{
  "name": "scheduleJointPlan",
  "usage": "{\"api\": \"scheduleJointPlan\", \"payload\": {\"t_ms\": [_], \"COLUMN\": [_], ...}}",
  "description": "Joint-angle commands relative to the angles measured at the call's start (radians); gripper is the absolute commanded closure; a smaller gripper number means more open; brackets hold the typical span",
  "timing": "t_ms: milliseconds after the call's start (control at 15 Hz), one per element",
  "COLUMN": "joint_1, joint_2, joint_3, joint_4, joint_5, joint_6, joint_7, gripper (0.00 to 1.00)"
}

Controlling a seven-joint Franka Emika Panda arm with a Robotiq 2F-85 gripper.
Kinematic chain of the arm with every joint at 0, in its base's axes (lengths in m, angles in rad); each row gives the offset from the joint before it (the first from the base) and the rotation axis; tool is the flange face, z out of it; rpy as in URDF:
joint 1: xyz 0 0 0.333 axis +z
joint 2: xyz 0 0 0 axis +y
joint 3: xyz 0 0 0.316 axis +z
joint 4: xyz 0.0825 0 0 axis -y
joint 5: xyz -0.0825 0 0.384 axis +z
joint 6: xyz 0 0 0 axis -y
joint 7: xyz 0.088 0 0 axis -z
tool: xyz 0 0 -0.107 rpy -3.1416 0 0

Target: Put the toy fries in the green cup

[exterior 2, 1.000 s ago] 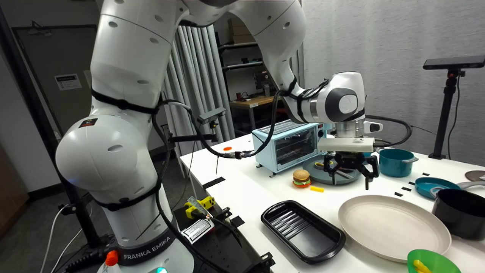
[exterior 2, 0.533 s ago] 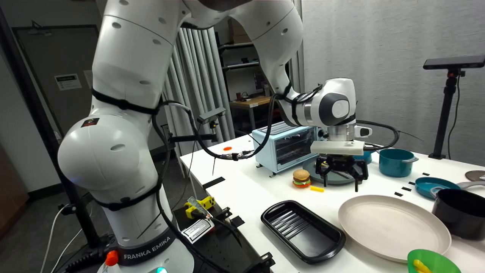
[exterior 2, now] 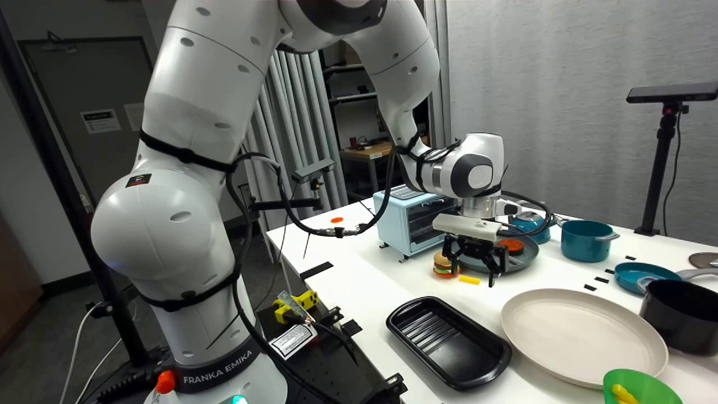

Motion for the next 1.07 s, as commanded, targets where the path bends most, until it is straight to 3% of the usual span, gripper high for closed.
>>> {"api": "scheduleJointPlan", "payload": {"t_ms": [0, 400, 1000], "joint_1": [0.004, 0.011, 0.051], "joint_2": [0.025, 0.041, 0.086], "joint_3": [0.007, -0.007, -0.019], "joint_4": [0.012, 0.008, 0.004], "joint_5": [0.091, 0.175, 0.209], "joint_6": [0.049, 0.157, 0.281], "joint_7": [0.087, 0.209, 0.376], "gripper": [0.0, 0.0, 0.0]}}
